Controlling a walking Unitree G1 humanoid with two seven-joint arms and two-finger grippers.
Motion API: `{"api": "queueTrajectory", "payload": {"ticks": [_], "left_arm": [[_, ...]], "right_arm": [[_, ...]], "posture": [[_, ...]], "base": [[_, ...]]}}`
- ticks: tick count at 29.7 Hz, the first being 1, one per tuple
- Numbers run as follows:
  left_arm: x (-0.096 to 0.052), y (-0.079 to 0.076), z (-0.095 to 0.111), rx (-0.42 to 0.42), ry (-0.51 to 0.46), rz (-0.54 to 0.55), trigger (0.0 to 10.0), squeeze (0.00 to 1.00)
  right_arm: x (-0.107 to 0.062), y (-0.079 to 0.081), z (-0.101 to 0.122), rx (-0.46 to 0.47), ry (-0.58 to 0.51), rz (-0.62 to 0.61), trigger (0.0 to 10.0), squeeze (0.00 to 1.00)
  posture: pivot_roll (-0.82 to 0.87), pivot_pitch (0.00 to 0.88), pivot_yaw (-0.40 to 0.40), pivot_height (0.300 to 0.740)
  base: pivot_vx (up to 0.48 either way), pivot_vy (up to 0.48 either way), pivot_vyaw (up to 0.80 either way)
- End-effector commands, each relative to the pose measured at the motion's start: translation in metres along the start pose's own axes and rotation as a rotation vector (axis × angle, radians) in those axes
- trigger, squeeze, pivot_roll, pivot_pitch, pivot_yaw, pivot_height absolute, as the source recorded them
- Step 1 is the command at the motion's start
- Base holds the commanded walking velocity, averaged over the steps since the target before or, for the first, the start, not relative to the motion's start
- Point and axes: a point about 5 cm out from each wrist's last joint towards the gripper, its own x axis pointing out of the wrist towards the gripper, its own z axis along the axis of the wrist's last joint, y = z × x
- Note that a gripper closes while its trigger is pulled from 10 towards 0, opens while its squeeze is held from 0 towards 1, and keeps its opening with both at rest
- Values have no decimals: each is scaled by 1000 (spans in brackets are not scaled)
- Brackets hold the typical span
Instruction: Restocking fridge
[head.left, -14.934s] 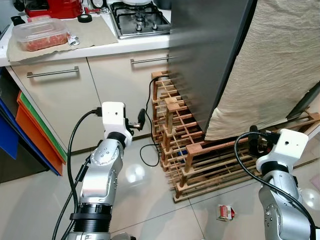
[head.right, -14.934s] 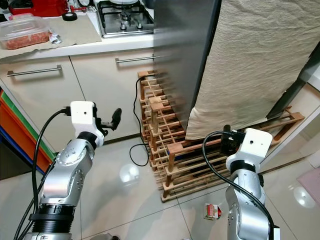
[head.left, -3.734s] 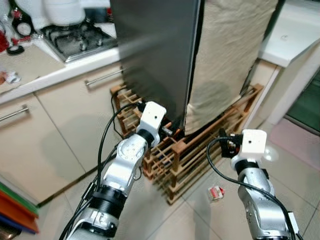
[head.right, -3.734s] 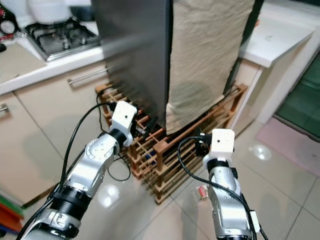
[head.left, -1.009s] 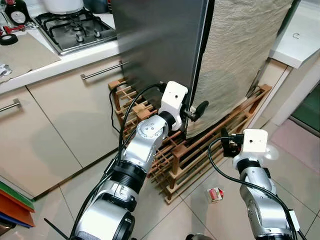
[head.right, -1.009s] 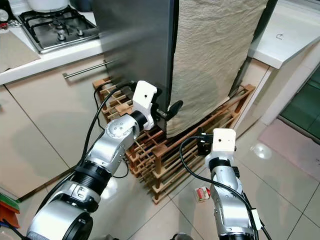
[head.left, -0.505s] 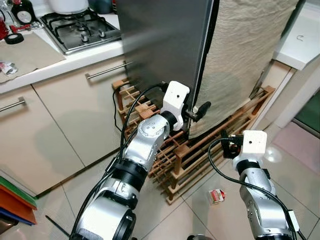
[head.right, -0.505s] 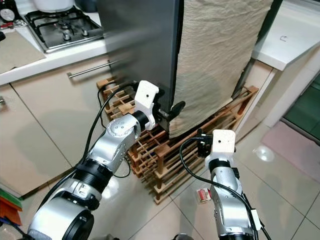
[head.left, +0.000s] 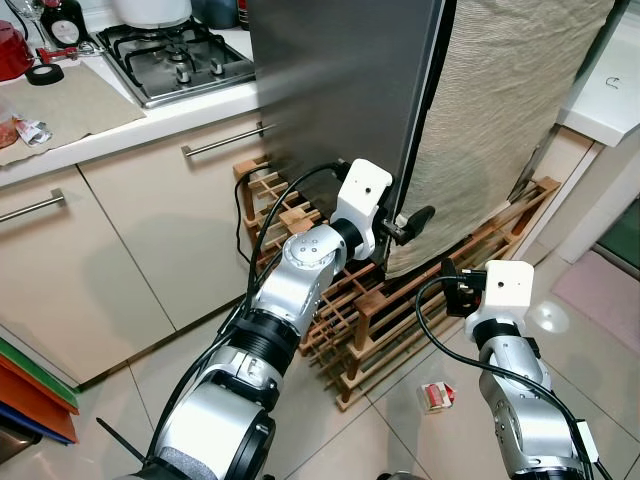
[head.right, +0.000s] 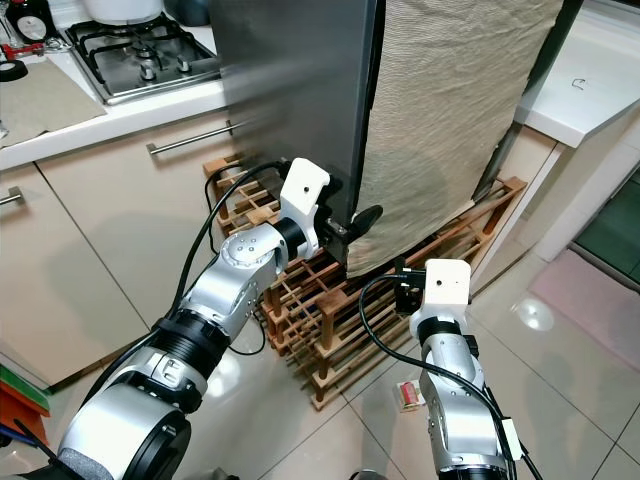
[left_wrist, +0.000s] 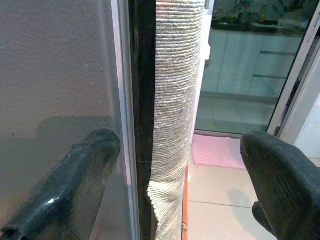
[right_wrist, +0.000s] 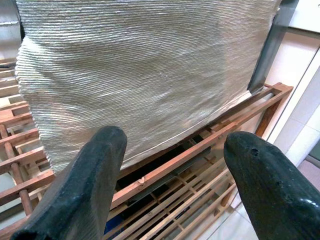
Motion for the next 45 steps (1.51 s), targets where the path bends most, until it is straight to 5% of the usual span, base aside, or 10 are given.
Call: {"api": "queueTrajectory", "payload": {"ticks": [1,9,21,30,39,45], "left_arm": [[13,-18,11,-14,-37,-37,10000,0],[-12,17,-15,-65,4,187,10000,0],[-34,23,-30,-31,21,227,10000,0],[-36,30,-27,-21,21,251,10000,0],[-21,48,6,48,-31,321,10000,0],[-7,36,19,5,-70,254,10000,0]], "right_arm": [[1,-1,3,-1,-17,-6,10000,0],[0,-4,3,-4,-20,-31,10000,0],[2,-8,1,-23,2,-45,10000,0],[1,-9,1,-36,-14,-45,10000,0],[-5,-11,3,-44,-13,-36,10000,0],[-5,-13,3,-48,-12,-42,10000,0]], "posture": [[-1,0,20,740],[2,0,18,740],[18,0,6,740],[14,1,3,740],[-11,26,-9,740],[-19,19,-6,740]], "base": [[0,0,0],[0,0,0],[0,0,-385],[0,0,-615],[0,0,0],[0,0,0]]}}
